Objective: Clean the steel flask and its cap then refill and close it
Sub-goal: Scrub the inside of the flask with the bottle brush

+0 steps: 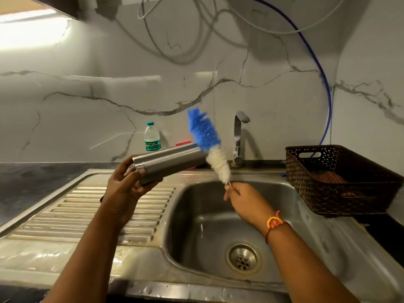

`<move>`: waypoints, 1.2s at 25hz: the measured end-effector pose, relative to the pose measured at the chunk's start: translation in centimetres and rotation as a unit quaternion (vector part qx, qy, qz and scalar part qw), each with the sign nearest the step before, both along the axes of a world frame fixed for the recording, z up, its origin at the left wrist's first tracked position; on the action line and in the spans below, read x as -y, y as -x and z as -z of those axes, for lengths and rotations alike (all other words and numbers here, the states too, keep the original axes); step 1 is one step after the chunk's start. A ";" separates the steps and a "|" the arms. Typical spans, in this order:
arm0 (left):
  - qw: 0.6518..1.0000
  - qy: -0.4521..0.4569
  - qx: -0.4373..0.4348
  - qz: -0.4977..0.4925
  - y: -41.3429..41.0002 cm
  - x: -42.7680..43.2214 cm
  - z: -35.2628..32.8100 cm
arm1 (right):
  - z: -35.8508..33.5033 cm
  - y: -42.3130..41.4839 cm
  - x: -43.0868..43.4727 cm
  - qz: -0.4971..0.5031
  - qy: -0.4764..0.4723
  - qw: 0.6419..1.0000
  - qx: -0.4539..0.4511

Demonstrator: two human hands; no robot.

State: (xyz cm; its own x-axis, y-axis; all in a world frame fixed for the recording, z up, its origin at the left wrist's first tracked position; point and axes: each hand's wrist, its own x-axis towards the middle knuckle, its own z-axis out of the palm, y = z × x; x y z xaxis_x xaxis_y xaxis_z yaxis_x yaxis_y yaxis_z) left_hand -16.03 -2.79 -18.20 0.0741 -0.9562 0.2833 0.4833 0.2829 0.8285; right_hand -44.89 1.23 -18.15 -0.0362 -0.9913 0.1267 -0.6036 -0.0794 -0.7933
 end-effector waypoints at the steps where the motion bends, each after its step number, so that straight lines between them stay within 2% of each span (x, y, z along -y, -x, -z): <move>1: 1.000 -0.006 -0.014 -0.020 -0.2 0.1 0.0 | 0.1 0.3 0.0 -0.003 -0.005 1.000 -0.015; 7: 0.997 -0.012 -0.057 -0.056 -0.3 -0.1 -0.7 | -0.4 1.4 0.0 0.064 0.070 0.995 0.009; 12: 1.000 0.020 0.014 0.010 -0.2 -0.3 -0.5 | 0.0 1.0 0.4 0.043 0.039 0.998 -0.022; 17: 0.999 0.038 0.012 -0.014 -0.3 -0.2 -0.2 | 0.3 1.4 0.4 0.022 -0.015 0.999 -0.025; 20: 0.996 0.047 0.074 0.004 0.0 -0.4 -0.3 | -0.1 1.1 0.4 0.057 0.013 0.998 -0.003; 23: 0.984 0.062 0.164 0.040 0.9 -0.5 -0.1 | -0.2 0.4 0.2 0.070 0.012 0.992 0.106; 26: 0.973 0.069 0.205 0.076 2.2 -0.8 0.1 | -0.3 -0.5 -0.2 0.057 -0.005 0.982 0.182; 30: 0.955 0.073 0.258 0.124 3.6 -1.1 0.5 | -0.4 -1.4 0.0 0.032 0.006 0.984 0.175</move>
